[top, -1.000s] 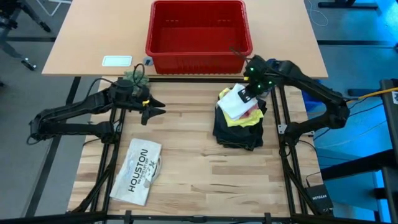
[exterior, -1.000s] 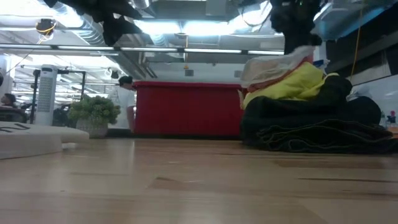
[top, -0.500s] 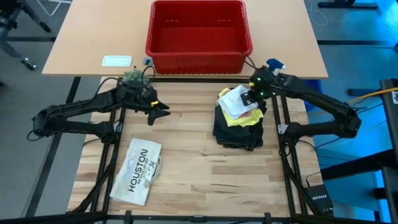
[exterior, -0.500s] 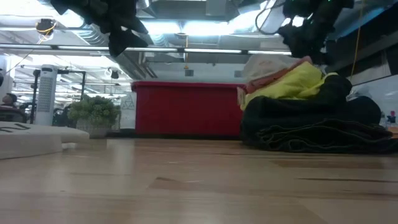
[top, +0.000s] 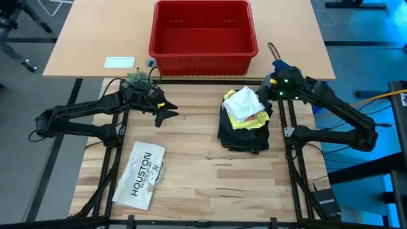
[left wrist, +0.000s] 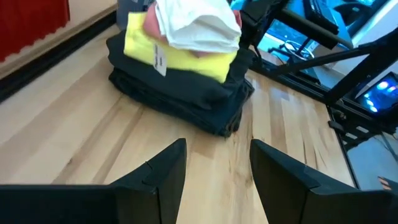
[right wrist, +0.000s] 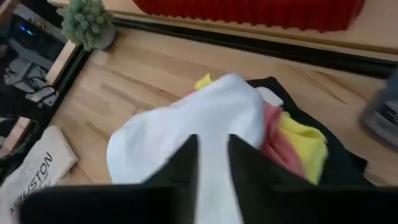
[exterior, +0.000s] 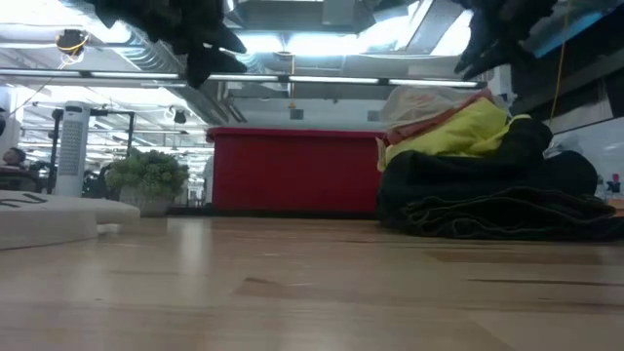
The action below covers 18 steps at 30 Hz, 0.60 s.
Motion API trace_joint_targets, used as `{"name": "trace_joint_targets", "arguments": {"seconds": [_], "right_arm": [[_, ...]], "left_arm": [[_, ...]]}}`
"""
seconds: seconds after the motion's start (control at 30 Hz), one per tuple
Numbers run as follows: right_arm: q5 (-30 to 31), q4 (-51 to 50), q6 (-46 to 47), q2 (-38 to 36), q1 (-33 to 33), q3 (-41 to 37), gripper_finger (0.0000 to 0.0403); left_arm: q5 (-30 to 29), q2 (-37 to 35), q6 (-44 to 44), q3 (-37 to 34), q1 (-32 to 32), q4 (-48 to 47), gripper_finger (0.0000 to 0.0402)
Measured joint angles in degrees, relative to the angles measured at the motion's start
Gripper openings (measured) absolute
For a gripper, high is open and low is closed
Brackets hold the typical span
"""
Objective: Fold laundry
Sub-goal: Stack the white shorts on the pink panty
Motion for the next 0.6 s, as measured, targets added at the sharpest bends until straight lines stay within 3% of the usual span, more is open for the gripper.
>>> {"name": "trace_joint_targets", "arguments": {"seconds": [0.1, 0.37, 0.6], "right_arm": [[0.7, 3.3, -0.4, 3.3, 2.6, 0.0, 0.0015], [2.2, 4.3, -0.6, 14.3, 5.2, -2.0, 0.0002], [-1.8, 11.0, 1.0, 16.3, 5.2, -10.5, 0.0]], "left_arm": [[-0.5, 2.7, -0.7, 0.0, 0.0, 3.6, 0.0168], [-0.9, 9.6, -4.3, 0.0, 0.0, 10.4, 0.0168], [-0.9, 11.9, -4.9, 0.0, 0.0, 10.5, 0.0168]]}}
